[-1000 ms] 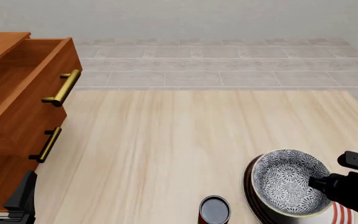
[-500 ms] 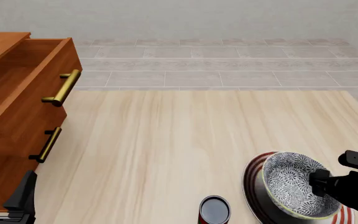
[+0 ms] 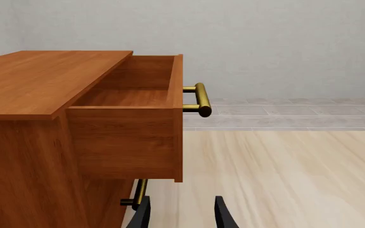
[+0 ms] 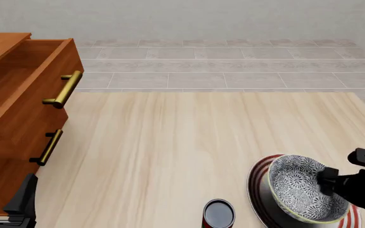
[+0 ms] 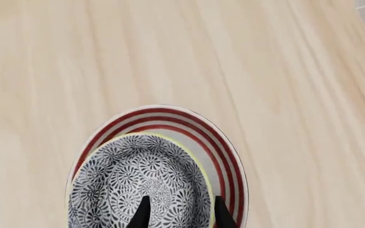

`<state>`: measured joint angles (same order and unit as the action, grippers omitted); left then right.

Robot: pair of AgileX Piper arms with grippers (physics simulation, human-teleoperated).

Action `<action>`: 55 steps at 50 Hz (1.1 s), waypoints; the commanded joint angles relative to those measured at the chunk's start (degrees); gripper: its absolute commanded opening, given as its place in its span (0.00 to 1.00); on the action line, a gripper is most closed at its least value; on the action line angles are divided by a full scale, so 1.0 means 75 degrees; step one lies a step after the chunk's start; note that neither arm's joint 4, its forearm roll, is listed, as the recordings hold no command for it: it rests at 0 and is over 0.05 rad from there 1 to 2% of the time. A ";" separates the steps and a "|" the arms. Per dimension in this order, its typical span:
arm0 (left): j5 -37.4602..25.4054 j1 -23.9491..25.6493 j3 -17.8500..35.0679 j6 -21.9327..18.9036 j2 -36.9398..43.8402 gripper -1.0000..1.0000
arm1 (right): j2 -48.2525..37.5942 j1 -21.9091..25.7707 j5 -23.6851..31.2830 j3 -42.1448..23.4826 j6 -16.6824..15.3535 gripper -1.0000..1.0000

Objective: Put the bowl on the plate.

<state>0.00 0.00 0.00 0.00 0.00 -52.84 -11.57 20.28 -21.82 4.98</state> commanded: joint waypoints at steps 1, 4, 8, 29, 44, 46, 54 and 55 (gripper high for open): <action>0.0000 0.0000 0.0000 0.0000 0.0000 1.00 | 0.0192 -0.0090 0.0363 -0.0398 -0.0105 1.00; 0.0000 0.0000 0.0000 0.0000 0.0000 1.00 | 0.0271 -0.0145 0.0510 -0.0546 -0.0164 1.00; 0.0000 0.0000 0.0000 0.0000 0.0000 1.00 | 0.0360 -0.0185 0.0654 -0.0689 -0.0217 1.00; 0.0000 0.0000 0.0000 0.0000 0.0000 1.00 | 0.0848 -0.0310 0.1521 -0.1645 -0.0456 1.00; 0.0000 0.0000 0.0000 0.0000 0.0000 1.00 | 0.1389 0.0200 0.2593 -0.2902 -0.0550 1.00; 0.0000 0.0000 0.0000 0.0000 0.0000 1.00 | 0.1405 0.0242 0.2711 -0.3077 -0.0534 1.00; 0.0000 0.0000 0.0000 0.0000 0.0000 1.00 | 0.1636 0.0683 0.3360 -0.3907 -0.0605 1.00; 0.0000 0.0000 0.0000 0.0000 0.0000 1.00 | 0.1639 0.0732 0.3423 -0.4011 -0.0603 1.00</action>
<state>0.00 0.00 0.00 0.00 0.00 -42.32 -9.14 40.83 -45.18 1.02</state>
